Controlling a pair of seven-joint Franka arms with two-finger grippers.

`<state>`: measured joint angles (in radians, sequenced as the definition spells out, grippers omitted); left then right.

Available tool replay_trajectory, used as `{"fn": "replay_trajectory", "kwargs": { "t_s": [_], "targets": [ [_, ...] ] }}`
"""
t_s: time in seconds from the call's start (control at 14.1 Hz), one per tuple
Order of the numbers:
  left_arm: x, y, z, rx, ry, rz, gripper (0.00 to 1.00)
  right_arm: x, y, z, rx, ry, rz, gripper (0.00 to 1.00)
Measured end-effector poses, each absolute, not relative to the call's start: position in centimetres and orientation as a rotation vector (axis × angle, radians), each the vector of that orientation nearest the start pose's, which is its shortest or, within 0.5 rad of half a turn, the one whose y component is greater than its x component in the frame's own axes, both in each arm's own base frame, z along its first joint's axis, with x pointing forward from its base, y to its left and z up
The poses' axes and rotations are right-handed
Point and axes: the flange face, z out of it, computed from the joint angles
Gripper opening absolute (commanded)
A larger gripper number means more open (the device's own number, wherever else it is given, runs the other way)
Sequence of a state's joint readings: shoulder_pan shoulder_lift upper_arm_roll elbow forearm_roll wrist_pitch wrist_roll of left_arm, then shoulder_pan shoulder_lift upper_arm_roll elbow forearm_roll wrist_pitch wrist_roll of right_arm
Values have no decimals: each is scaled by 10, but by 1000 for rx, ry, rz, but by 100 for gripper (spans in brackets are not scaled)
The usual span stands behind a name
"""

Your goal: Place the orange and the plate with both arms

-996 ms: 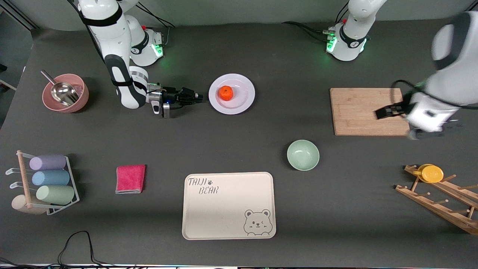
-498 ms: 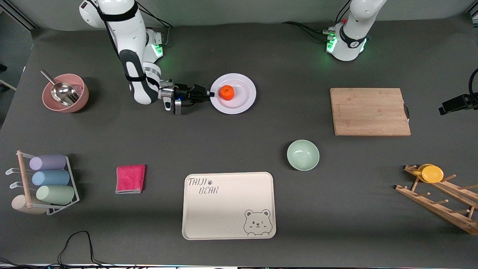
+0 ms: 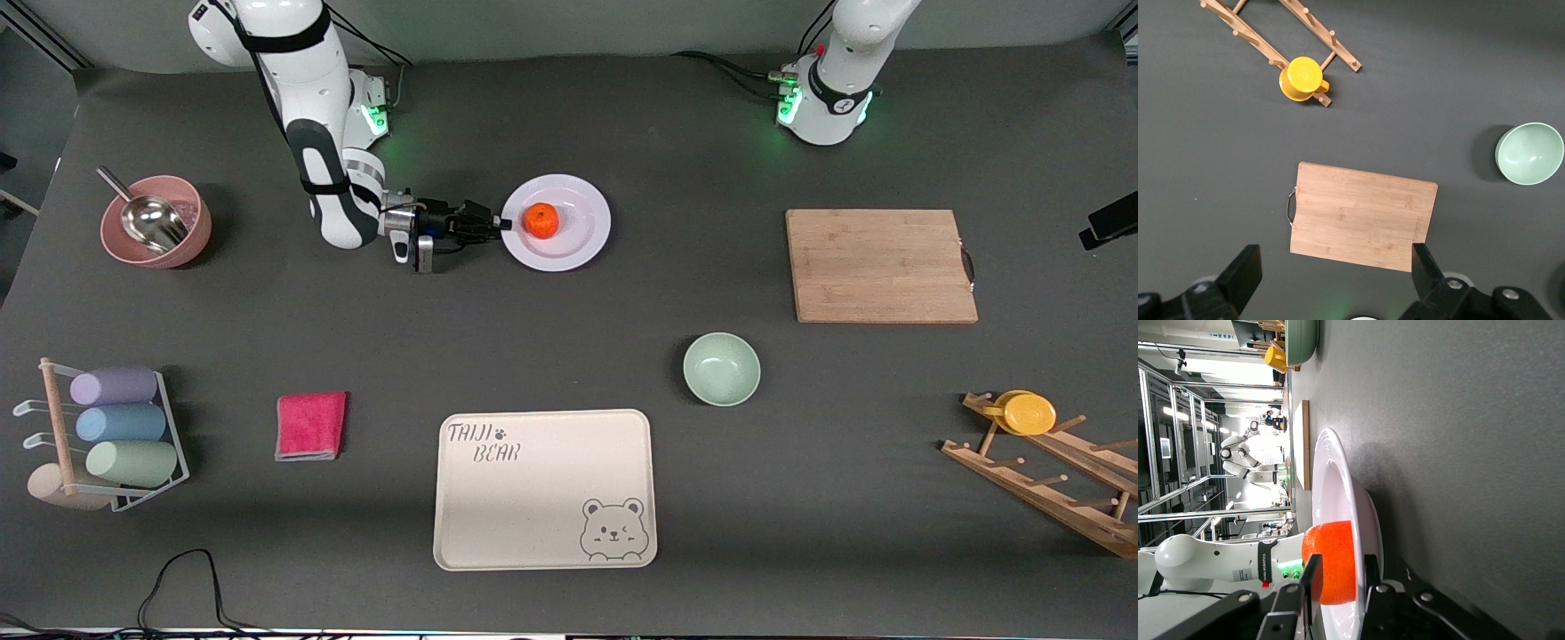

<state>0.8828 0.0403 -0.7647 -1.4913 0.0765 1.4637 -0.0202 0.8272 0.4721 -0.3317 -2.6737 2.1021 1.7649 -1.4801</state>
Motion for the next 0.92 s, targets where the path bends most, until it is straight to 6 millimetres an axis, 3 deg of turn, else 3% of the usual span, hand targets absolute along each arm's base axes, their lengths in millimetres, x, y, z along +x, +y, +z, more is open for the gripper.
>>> {"fn": "replay_trajectory", "kwargs": {
  "t_s": [0.14,0.28,0.5,0.71,0.92],
  "targets": [
    [546,93,633,-3085,-192,113,100,280,210,84,-1883,17,-21,31],
    [546,94,629,-3078,-178,137,100,280,210,84,-1883,10,-25,21],
    [550,76,623,-3070,-131,153,100,278,209,84,-1885,-8,-38,0],
    [555,51,608,-3068,-72,183,100,277,210,82,-1884,-13,-35,0],
    [556,54,597,-3092,-88,213,100,276,210,82,-1883,-14,-35,0]
  ]
}}
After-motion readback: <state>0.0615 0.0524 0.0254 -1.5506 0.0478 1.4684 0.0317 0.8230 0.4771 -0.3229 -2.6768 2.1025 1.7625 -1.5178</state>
